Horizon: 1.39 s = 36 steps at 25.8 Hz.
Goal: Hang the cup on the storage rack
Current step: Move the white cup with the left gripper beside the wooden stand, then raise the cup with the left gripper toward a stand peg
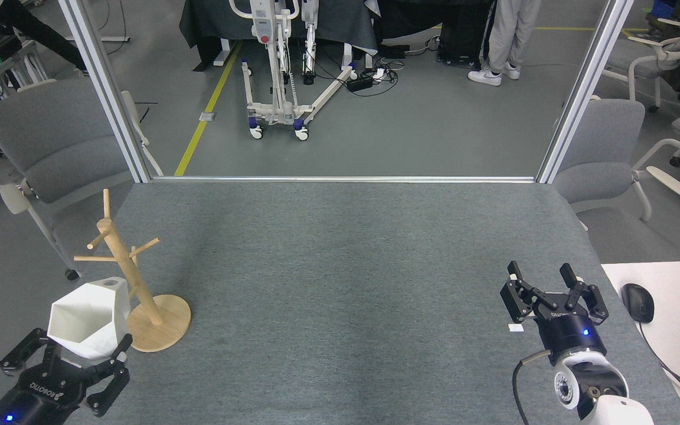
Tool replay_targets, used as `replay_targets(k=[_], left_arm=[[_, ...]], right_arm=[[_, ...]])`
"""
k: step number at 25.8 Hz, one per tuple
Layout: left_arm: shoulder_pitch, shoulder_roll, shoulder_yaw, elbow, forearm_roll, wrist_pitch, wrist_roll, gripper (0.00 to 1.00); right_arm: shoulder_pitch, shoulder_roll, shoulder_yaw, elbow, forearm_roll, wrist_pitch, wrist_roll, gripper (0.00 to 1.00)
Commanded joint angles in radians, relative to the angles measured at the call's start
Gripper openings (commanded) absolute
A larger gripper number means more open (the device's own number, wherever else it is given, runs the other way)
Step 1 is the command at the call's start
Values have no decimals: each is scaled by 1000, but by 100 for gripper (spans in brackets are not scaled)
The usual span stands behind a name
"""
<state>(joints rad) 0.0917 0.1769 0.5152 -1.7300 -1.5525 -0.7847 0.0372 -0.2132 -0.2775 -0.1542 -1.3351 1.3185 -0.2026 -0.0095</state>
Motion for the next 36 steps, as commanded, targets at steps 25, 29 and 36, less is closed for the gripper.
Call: replay_targets(k=[25,29,36], left_arm=[[-221,9,17,240,-175,360,-115,0],[-250,9,17,251,-212,360,-119,0],[-259,0,16,251,-261,361,-120,0]], right_arm=[[9,6,-51,65,-12,-1,0,99],[31,14,-44,65,2,-1,10,99],[35,24,-28,54,15,0,11,99]])
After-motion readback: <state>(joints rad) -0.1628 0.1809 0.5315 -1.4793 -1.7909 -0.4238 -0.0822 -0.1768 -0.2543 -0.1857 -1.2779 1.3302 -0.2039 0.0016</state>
